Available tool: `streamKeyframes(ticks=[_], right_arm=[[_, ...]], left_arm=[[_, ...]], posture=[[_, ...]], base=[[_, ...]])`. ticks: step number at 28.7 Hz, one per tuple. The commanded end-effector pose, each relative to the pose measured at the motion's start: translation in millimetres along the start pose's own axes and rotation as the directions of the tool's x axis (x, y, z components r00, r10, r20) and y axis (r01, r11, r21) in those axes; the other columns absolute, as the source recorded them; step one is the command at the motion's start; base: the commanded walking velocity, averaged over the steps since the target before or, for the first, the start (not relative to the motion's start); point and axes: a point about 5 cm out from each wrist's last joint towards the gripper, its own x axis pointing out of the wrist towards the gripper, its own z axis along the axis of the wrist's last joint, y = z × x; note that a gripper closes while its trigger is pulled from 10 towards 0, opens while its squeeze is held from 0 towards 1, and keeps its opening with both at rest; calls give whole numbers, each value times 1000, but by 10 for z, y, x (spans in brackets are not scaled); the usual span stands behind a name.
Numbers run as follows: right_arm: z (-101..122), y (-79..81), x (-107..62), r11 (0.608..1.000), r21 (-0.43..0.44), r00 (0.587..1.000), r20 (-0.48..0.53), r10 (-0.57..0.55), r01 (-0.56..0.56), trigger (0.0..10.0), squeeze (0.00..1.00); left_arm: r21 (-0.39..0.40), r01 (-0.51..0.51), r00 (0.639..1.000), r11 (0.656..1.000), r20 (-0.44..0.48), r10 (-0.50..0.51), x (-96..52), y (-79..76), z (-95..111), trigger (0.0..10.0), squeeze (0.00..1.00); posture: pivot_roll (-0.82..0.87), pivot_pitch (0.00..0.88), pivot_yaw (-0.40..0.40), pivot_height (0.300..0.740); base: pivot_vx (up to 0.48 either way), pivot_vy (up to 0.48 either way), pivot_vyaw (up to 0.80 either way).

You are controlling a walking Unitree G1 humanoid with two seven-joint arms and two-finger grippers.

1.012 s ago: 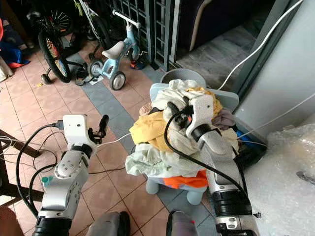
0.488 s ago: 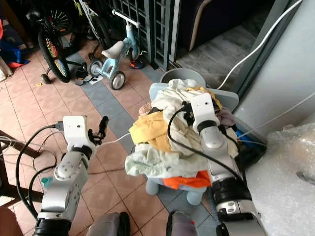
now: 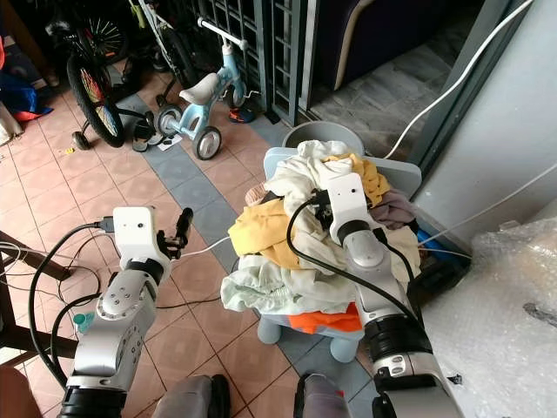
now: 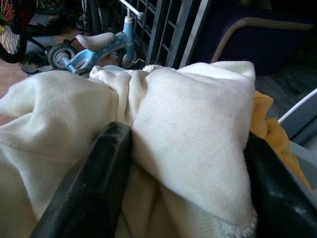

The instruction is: Clothes washing

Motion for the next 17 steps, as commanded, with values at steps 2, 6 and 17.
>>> streamKeyframes(ticks=[2,6,17], right_arm=[[-7,-18,-31,1000,20,1000,10,3,-3,0,0],[-19,-20,-31,999,44,1000,11,-1,1,0,0],[16,85,-40,997,80,999,41,18,-21,0,0]], left_arm=[[9,-2,1000,1000,-10,2,1,5,-9,10000,0],[6,-6,1000,1000,-10,6,7,3,-14,10000,0],[-3,-7,1000,1000,-14,7,12,-11,-23,10000,0]], posture=[[-8,117,70,740],[-7,112,68,740],[-14,108,60,740]], base=[[0,0,0],[0,0,0],[0,0,0]])
